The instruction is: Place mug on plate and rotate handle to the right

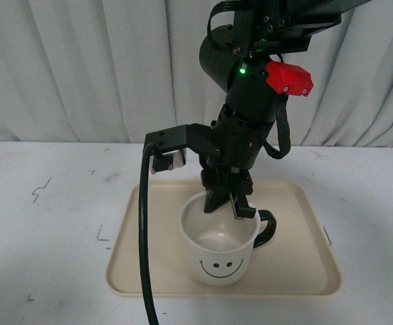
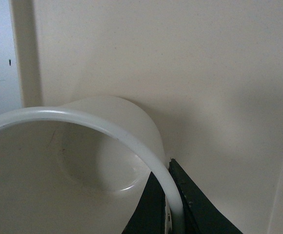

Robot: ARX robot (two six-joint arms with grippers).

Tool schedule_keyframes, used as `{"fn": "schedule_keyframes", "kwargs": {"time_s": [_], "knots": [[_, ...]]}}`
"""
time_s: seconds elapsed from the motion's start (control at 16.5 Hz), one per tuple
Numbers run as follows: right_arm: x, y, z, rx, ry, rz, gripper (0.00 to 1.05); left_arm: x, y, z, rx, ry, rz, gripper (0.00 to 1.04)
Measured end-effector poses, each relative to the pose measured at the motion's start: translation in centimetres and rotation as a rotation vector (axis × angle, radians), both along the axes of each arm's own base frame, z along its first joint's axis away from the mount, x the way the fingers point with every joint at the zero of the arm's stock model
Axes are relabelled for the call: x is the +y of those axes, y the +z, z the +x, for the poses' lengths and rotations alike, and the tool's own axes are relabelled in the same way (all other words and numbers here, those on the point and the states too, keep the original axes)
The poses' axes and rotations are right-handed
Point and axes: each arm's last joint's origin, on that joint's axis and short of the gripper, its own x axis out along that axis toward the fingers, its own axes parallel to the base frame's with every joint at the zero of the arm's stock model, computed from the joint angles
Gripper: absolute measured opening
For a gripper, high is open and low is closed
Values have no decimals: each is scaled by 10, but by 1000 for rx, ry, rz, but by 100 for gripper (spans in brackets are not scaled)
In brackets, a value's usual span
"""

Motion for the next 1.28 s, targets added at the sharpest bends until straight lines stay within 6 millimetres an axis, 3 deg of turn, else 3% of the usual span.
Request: {"fn": "schedule_keyframes", "kwargs": {"time_s": [0.18,0.36,0.49,0.55,0.67,0.73,0.79,0.85,0.97,1.09,1.21,1.28], "knots": [[-3,-5,-2,30,-93,-27,3,0,0,0,0,0,0,98],[-9,-11,-6,65,-138,-83,30,0,0,0,0,0,0,98],[-10,-3,-6,64,-52,0,50,0,0,0,0,0,0,98],[-8,13,-5,25,10,91,61,0,0,0,0,0,0,98],[-6,73,-12,-58,64,300,85,0,0,0,0,0,0,98],[1,97,-10,-269,21,342,91,0,0,0,0,0,0,98],[-4,102,-12,-599,-254,315,80,0,0,0,-1,-3,0,98],[-21,91,-29,-762,-574,380,69,0,0,0,0,2,-1,98],[-85,68,-65,-943,-1123,644,47,0,0,0,0,2,0,98],[-136,65,-111,-988,-1337,957,25,0,0,0,0,0,0,98],[-152,61,-155,-953,-1322,1094,2,0,0,0,0,0,0,98],[-161,49,-173,-914,-1327,1070,2,0,0,0,0,0,0,98]]}}
